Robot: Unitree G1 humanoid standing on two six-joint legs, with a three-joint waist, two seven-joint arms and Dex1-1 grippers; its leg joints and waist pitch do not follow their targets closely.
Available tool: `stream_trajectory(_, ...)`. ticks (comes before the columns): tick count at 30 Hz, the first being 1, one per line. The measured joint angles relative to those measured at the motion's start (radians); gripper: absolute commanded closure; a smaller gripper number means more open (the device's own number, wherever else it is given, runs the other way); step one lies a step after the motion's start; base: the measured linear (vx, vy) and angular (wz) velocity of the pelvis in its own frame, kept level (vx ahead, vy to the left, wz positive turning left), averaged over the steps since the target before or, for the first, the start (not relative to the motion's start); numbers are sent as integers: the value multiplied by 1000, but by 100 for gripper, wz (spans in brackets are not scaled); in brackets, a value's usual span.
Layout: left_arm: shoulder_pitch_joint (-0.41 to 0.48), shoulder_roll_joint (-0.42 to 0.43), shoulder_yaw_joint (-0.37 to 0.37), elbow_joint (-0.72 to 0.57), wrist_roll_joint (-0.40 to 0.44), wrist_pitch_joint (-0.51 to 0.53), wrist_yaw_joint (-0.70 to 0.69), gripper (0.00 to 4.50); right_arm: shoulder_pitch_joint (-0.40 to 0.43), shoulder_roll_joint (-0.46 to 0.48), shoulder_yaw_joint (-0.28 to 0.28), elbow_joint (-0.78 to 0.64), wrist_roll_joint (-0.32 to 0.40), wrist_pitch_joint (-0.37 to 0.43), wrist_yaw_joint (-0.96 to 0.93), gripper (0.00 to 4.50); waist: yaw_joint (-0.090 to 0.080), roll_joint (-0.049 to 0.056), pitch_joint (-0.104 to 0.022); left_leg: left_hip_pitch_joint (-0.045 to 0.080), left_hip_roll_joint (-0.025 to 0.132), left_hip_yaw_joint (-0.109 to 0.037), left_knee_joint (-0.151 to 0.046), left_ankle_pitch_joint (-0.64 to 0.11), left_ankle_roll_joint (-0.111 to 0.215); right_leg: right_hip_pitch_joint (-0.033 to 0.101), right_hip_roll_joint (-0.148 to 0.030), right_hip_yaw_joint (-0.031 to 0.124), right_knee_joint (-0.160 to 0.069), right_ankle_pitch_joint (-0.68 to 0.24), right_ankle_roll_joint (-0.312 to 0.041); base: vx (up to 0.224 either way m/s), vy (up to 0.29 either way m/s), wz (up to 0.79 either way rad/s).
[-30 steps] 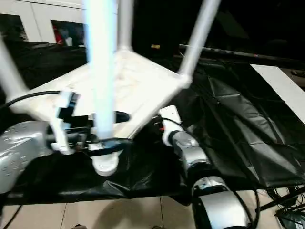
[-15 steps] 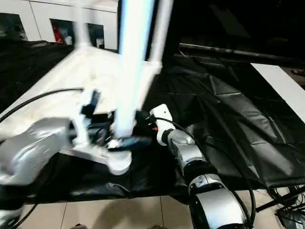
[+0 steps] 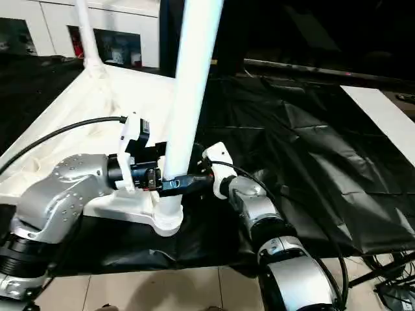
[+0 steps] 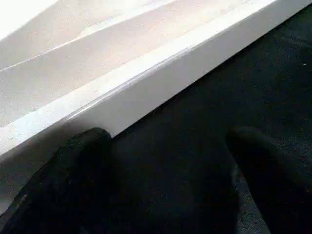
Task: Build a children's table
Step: Rotate table base
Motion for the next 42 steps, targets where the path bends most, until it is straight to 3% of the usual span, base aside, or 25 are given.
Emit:
stream_trajectory(8,-11,-24,-14,36,32,-40,3,0,-1,11,1,-1,-1,-5,14,4,-1,0,0,0,0,0,0,0,0,-1,0,0,0,0,-1,0,0,0)
stream_trajectory(15,-44,-44,-34,103,112,-118,43,0,-4,35,1,7,-11,-39,-30,4,3,0,0,1,0,0,0,0,0,-1,0,-1,-1,1,-1,0,0,0)
stream_trajectory(19,-59,-13,-54,194,204,-182,92,0,-22,51,-22,11,1,-68,-94,4,2,4,2,3,0,0,0,0,0,-1,0,-1,1,1,-1,0,0,0)
stream_trajectory(23,-40,54,-37,225,226,-195,98,0,-26,28,-42,-37,28,-74,-80,4,5,6,3,3,0,0,0,0,0,-1,0,0,1,1,-1,0,0,0)
stream_trajectory(29,57,179,-21,148,220,-97,13,0,41,-51,-58,-170,45,-71,-38,4,18,5,2,1,0,0,-1,0,0,-2,0,-1,-1,0,-1,0,0,0)
stream_trajectory(32,112,234,-43,66,206,-24,-18,0,105,-131,-57,-230,43,-40,3,4,38,6,3,0,0,0,-1,0,0,-1,0,-1,-3,0,-1,0,0,0)
stream_trajectory(35,128,251,-66,29,207,16,-19,0,142,-173,-35,-303,30,-12,50,4,38,7,3,1,0,0,-1,0,0,-1,0,-1,-3,0,-1,0,0,0)
stream_trajectory(37,130,273,-82,-10,228,57,-8,37,184,-220,-4,-392,23,15,108,0,38,6,3,2,0,0,-1,0,0,0,0,-1,-2,0,-1,0,0,0)
stream_trajectory(39,130,292,-82,-29,248,95,7,37,218,-267,14,-459,22,48,156,0,37,6,3,2,0,0,-1,0,0,0,0,-1,-2,-2,2,0,0,0)
stream_trajectory(42,129,310,-82,-38,273,131,28,76,254,-324,25,-539,25,83,227,0,36,6,3,1,0,0,-1,0,0,0,0,-1,-3,-2,3,0,0,0)
